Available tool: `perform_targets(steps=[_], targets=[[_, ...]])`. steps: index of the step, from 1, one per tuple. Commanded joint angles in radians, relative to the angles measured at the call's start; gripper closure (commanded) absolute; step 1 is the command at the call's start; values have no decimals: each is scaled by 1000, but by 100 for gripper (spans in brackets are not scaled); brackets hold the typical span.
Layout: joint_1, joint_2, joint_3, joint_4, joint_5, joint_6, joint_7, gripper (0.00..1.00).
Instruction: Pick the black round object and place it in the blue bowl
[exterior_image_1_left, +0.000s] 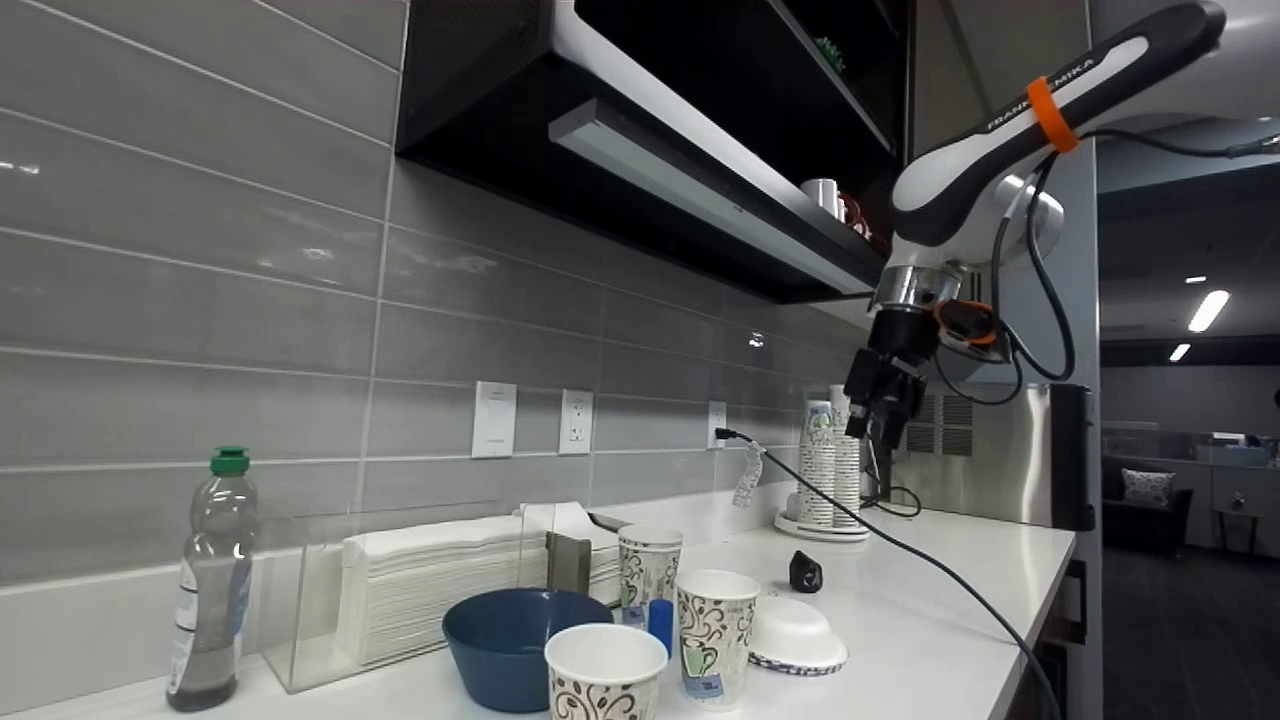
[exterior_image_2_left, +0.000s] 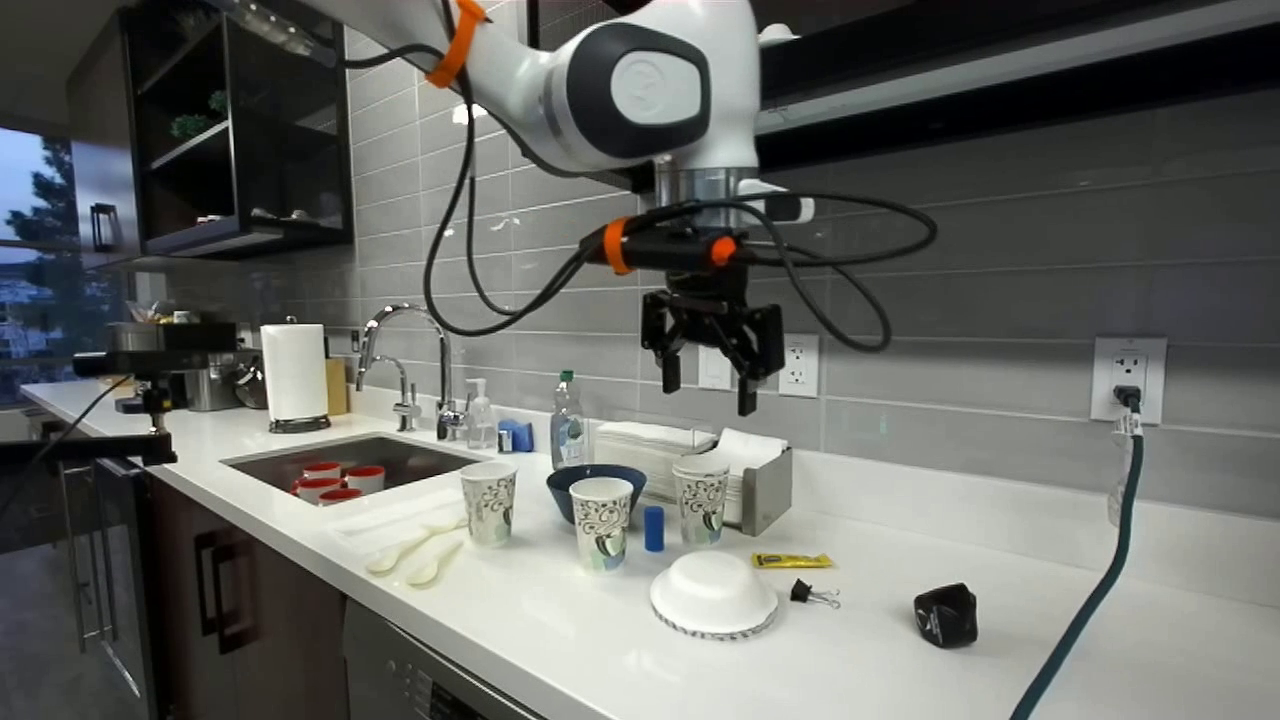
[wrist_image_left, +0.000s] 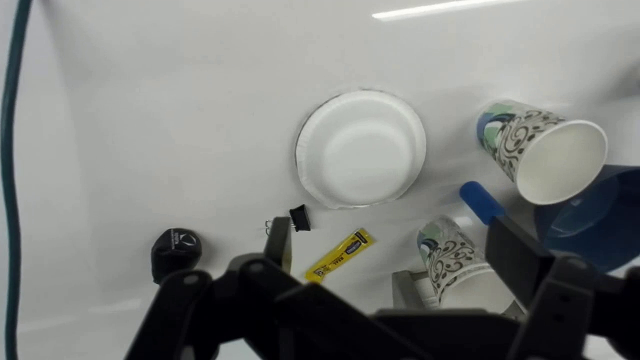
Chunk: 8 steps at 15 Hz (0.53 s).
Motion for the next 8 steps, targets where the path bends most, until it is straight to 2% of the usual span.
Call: perform_targets(steps=[1,3,8], targets=[[-30,30,-4,32,72,-22,-52,0],[-50,82,-23,87,141,-55,-107,0],[-51,108,-16,115,154,-65,-111,0]])
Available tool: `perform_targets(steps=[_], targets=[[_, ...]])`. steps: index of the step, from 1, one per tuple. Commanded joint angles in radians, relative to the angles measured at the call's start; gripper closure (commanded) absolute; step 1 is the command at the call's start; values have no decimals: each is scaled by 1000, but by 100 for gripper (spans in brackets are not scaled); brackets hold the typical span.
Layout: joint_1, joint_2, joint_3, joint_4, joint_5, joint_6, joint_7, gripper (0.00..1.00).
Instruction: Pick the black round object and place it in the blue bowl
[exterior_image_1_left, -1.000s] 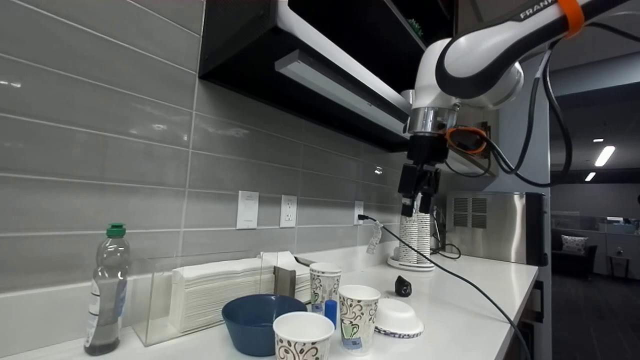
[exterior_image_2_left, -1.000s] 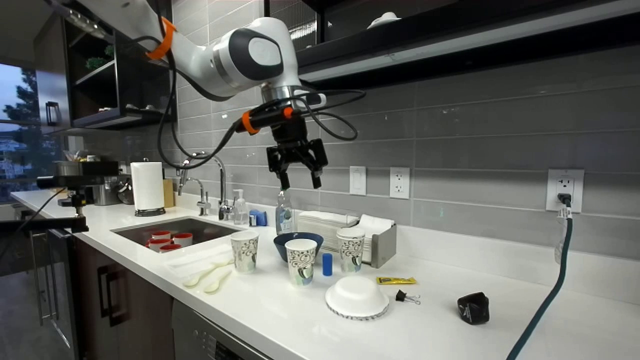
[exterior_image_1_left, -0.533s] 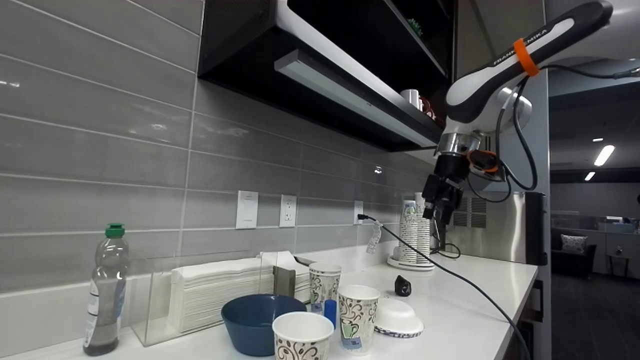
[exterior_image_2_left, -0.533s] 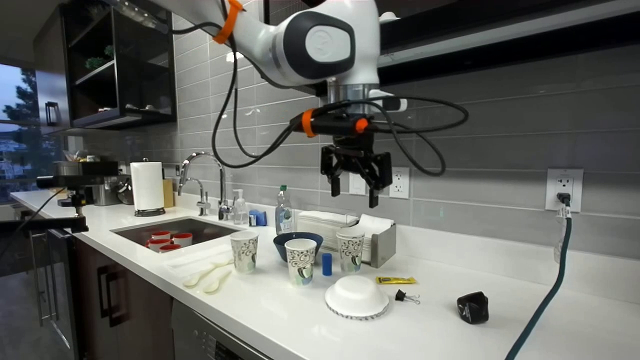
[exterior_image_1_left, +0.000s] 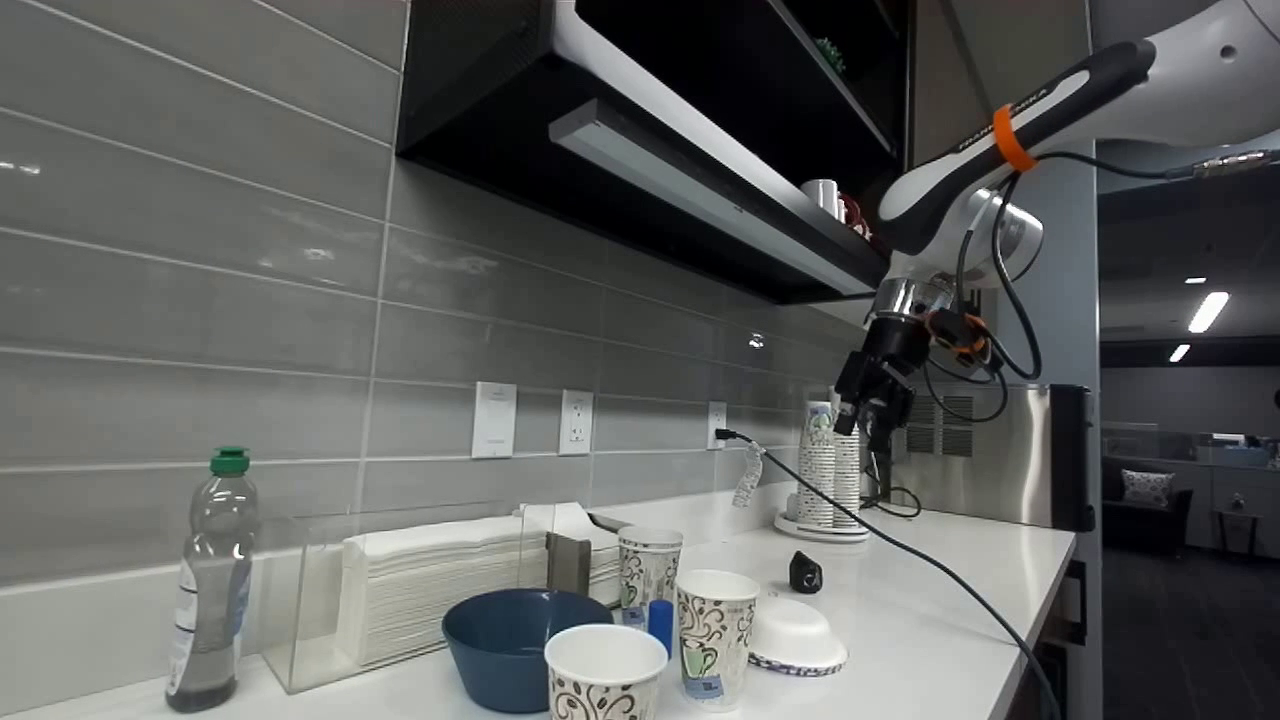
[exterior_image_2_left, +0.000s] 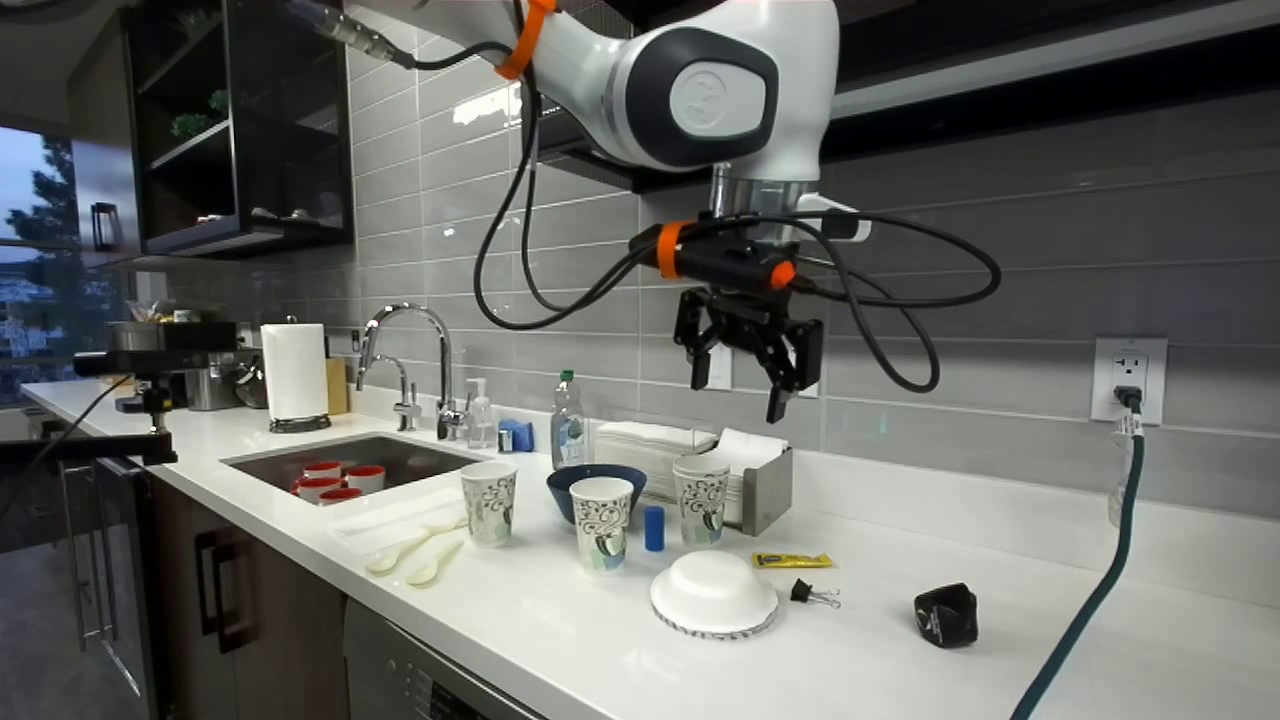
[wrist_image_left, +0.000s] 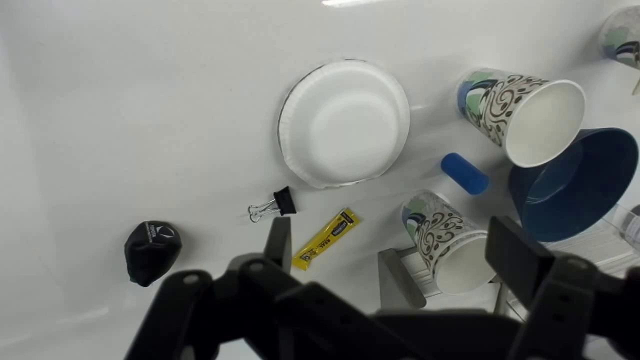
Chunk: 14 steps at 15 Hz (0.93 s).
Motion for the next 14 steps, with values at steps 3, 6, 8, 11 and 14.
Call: perform_targets(steps=[3,6,8,11,14], targets=[[-54,83,10,78,67,-47,-28,0],[-122,244,-9,234,222,-199,-105,0],[-187,342,11,326,298,-306,-104,0],[-259,479,29,471,319,-366,57,0],[-279,584,40,618,264,-334,252,0]])
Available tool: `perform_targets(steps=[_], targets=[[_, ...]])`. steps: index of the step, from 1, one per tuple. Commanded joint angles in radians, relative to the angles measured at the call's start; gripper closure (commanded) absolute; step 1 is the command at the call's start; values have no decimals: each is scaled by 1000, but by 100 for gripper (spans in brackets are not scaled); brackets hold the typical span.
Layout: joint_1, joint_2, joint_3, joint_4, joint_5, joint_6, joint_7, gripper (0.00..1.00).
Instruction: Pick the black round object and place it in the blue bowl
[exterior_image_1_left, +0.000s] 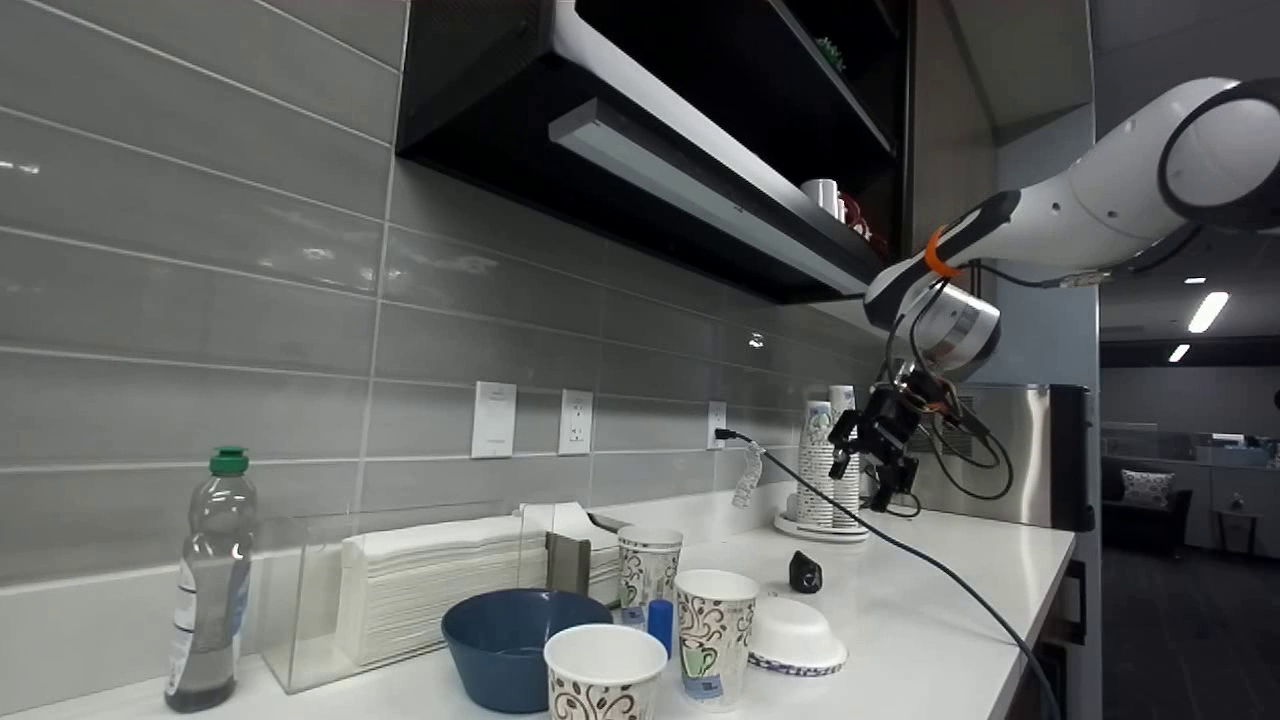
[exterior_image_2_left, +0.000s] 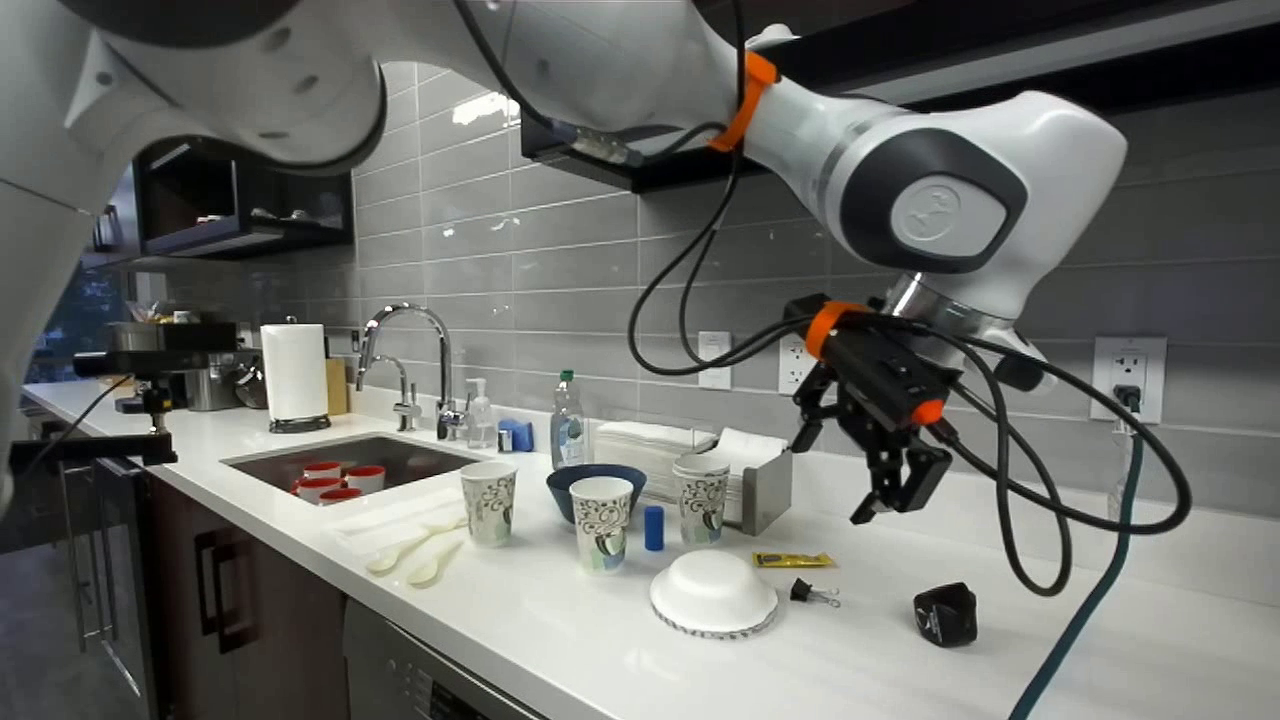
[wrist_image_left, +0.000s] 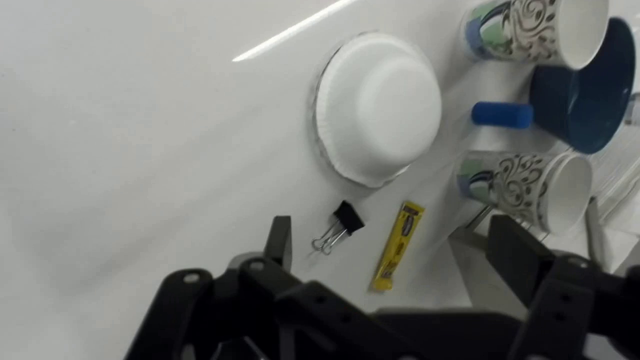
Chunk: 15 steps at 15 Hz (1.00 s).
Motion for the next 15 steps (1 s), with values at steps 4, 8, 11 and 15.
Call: perform_targets(steps=[4,8,11,15], targets=[[-37,243,47,384,-92,-65,419,0],[-12,203,34,299,-74,-26,378,0],[-15,224,30,320,-92,-26,351,0],[26,298,-2,353,-240,101,306,0]])
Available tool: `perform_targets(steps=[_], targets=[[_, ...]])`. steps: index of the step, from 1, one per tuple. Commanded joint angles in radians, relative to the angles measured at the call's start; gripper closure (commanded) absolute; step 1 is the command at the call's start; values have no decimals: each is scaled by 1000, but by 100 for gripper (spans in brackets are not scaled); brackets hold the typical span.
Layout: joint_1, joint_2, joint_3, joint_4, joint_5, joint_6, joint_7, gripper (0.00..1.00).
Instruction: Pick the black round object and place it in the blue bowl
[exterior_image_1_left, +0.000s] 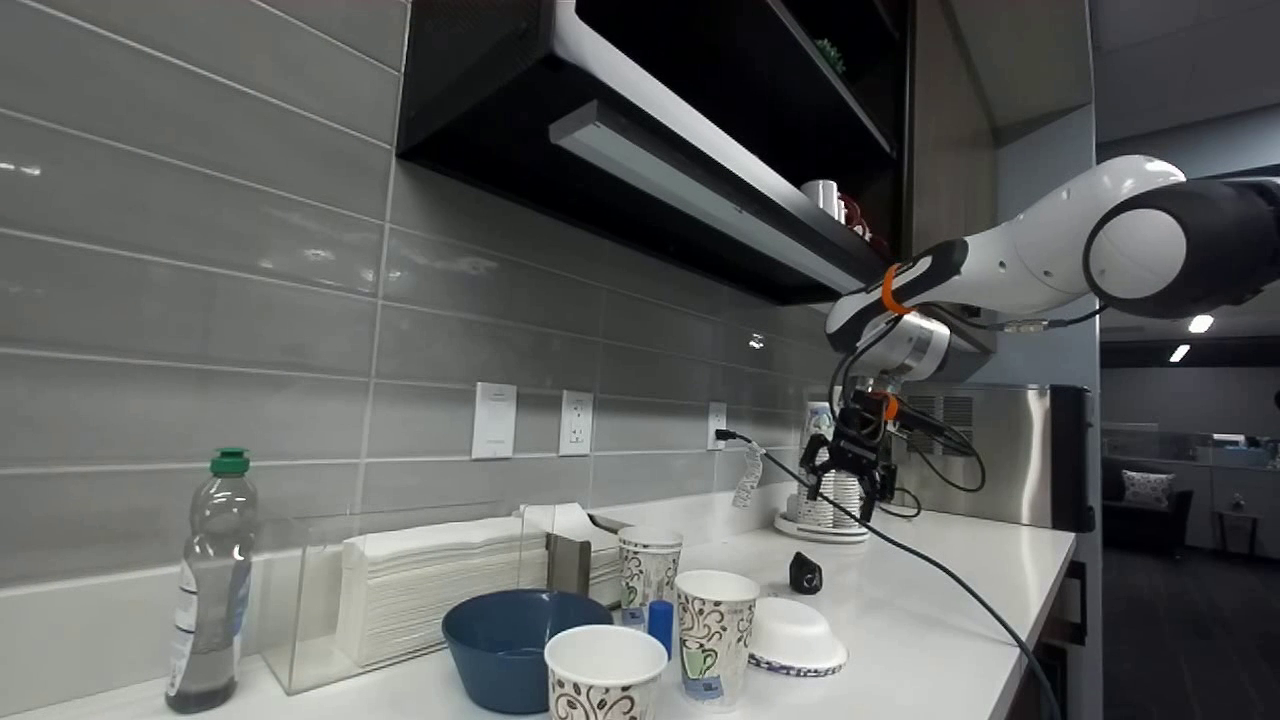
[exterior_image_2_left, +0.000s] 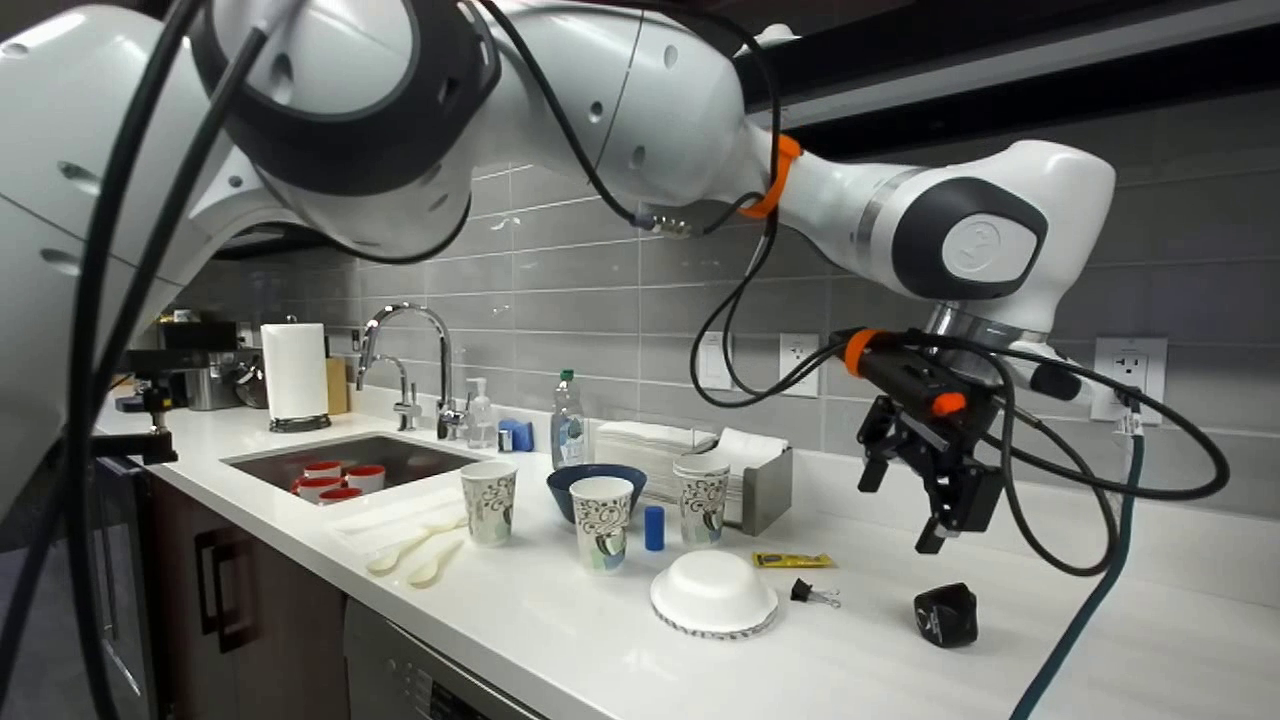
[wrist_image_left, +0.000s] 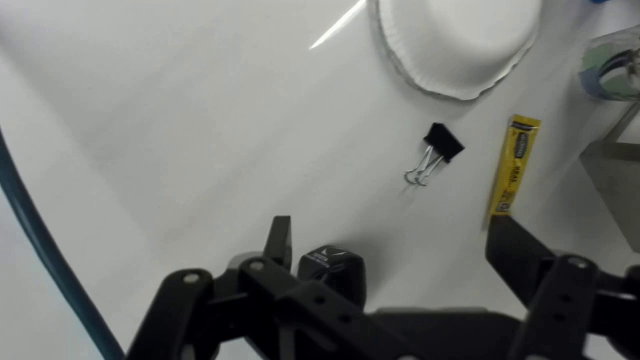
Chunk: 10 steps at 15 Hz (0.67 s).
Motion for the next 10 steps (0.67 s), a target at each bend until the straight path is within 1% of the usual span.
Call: perform_targets(steps=[1,4,6,8,10], targets=[[-5,99,32,79,-129,107,-45,0],[-1,164,67,126,-191,205,-62,0],[13,218,69,169,-244,311,-50,0],[8,265,80,227,-271,353,-33,0],[0,300,86,271,-286,353,-19,0]])
